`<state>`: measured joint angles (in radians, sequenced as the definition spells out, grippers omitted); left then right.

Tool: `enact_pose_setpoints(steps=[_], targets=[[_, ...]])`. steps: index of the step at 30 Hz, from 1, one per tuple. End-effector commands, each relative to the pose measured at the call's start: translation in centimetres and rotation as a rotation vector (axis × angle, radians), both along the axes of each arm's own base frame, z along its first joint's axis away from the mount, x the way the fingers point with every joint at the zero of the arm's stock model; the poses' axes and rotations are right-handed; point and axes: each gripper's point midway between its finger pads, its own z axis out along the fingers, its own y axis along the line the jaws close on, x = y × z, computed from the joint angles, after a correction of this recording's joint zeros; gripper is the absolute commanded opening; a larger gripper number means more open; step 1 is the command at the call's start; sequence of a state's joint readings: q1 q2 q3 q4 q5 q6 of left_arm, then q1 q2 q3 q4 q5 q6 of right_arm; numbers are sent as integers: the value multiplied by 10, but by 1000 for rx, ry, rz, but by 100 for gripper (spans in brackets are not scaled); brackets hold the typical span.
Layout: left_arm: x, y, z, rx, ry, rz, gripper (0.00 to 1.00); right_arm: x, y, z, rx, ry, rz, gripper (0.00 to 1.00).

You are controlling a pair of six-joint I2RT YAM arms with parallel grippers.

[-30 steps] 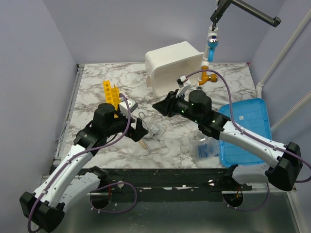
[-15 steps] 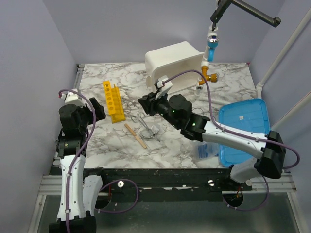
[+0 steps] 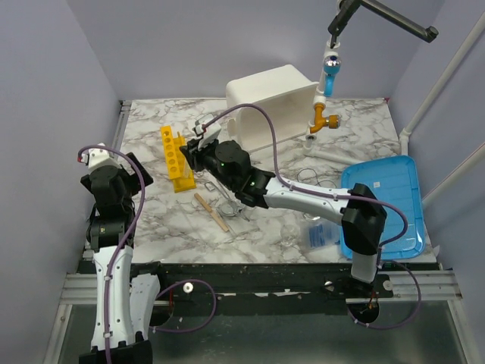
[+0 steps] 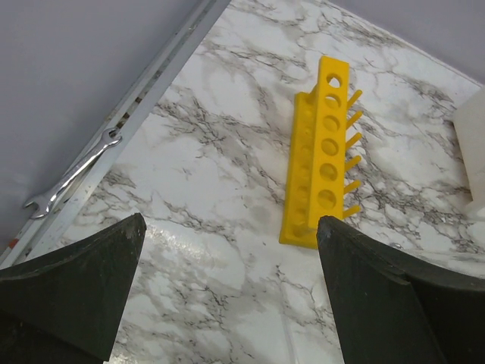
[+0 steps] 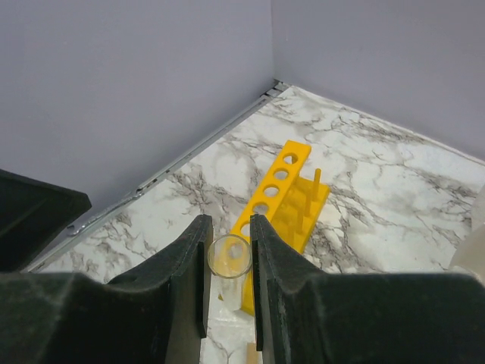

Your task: Organize the chemistry lab equipment

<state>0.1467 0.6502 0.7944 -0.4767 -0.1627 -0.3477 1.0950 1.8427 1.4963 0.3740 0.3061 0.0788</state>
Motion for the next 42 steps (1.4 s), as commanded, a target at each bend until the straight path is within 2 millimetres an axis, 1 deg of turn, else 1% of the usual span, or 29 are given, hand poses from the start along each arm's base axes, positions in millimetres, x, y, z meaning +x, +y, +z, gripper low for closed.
enact_pose_setpoints(steps=[1, 4, 5, 6, 7, 11, 14, 17, 20, 24, 32, 34, 38, 42], targets=[[-8, 22, 7, 6, -13, 125, 98, 10, 27, 16, 26, -71, 11, 22], [-9, 26, 9, 7, -25, 144, 98, 16, 43, 8, 8, -79, 26, 22], [-9, 27, 10, 4, -29, 147, 98, 18, 48, 8, 8, -79, 30, 23], [-9, 27, 10, 1, -33, 146, 99, 20, 53, 3, 0, -75, 34, 23], [-9, 27, 10, -1, -34, 147, 99, 21, 58, 3, 0, -75, 38, 23], [-8, 29, 10, -3, -35, 151, 99, 29, 70, -10, -51, -95, 43, 23], [-8, 27, 12, -5, -40, 142, 99, 30, 77, -16, -65, -95, 52, 23], [-7, 27, 12, -5, -41, 142, 99, 33, 83, -25, -89, -89, 59, 23], [-8, 27, 12, -5, -41, 143, 99, 36, 88, -35, -121, -88, 58, 23], [-7, 27, 12, -6, -41, 139, 99, 38, 90, -41, -148, -87, 55, 23], [-6, 27, 12, -10, -43, 136, 99, 37, 89, -45, -169, -73, 65, 24], [-5, 26, 11, -12, -42, 133, 99, 37, 91, -49, -183, -76, 69, 25], [-5, 25, 11, -16, -43, 128, 99, 42, 97, -65, -228, -64, 69, 27], [-4, 24, 11, -22, -46, 123, 98, 43, 101, -77, -247, -57, 68, 27]])
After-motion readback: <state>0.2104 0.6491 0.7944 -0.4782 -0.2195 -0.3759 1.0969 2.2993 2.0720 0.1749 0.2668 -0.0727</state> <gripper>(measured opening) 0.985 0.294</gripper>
